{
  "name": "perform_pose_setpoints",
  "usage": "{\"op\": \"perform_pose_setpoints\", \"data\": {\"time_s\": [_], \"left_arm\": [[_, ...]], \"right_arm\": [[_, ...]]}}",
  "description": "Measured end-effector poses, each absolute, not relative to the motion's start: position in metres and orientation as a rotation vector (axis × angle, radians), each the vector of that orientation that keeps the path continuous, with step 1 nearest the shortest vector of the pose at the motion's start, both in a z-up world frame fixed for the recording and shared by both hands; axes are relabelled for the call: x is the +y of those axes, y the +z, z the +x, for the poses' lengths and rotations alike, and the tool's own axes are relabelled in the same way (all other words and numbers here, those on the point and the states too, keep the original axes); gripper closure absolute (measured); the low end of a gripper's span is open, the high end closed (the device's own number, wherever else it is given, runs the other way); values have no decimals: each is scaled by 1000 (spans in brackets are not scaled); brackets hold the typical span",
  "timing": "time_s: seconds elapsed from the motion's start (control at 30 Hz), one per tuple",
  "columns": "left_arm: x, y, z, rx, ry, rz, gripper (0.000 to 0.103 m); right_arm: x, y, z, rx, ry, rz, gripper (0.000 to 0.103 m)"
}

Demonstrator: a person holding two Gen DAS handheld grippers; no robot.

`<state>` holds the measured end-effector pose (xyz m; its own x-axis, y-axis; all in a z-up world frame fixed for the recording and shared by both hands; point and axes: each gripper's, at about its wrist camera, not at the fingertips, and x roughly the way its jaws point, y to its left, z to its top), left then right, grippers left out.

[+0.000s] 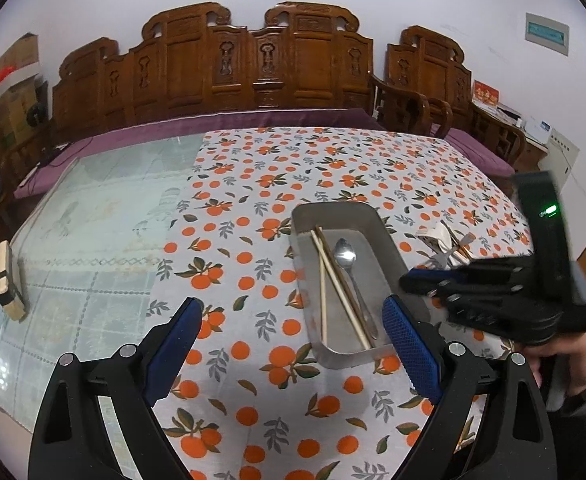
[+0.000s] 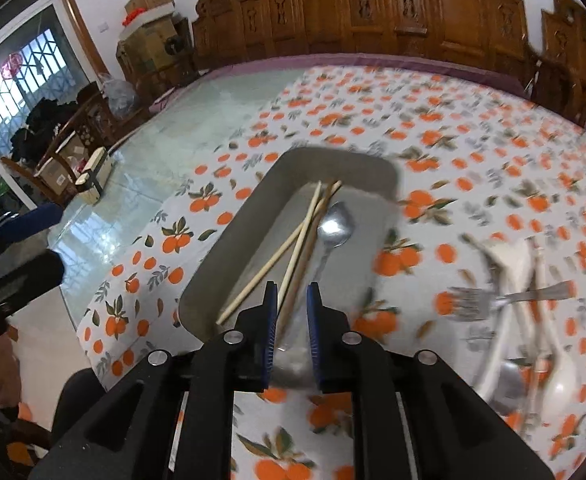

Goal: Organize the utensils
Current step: 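Lower the chopstick into the tray and open the right gripper, then grasp a wooden chopstick with the right gripper while the left gripper grasps a metal fork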

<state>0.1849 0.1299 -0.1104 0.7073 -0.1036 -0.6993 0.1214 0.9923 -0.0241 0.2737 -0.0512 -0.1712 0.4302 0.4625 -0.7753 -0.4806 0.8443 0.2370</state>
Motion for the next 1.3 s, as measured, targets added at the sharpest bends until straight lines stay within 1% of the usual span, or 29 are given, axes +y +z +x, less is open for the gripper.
{"op": "perform_pose_setpoints", "data": {"time_s": [0.13,0.3,0.5,0.63,0.9,1.1,1.13,1.23,1.3], "left_arm": [[116,-109,180,769,-148,48,15],[98,-108,175,769,-172,70,15],[73,-112,177,785,-182,93,15],[56,-116,186,804,-187,85,15],[21,-126,205,826,-209,85,15],[-6,-135,218,846,-228,88,15],[-9,-137,220,849,-230,90,15],[-18,-140,226,858,-235,95,15],[-23,-142,229,860,-237,102,15]], "right_arm": [[-89,-151,261,896,551,-47,86],[-138,-142,252,852,492,-49,86],[-198,-160,257,864,413,-43,86],[-221,-177,266,886,390,-28,86],[-235,-216,281,932,405,-4,86],[-227,-229,289,959,425,-47,87],[-225,-233,291,968,423,-58,89],[-225,-241,297,989,430,-62,91],[-226,-244,300,998,429,-59,94]]}}
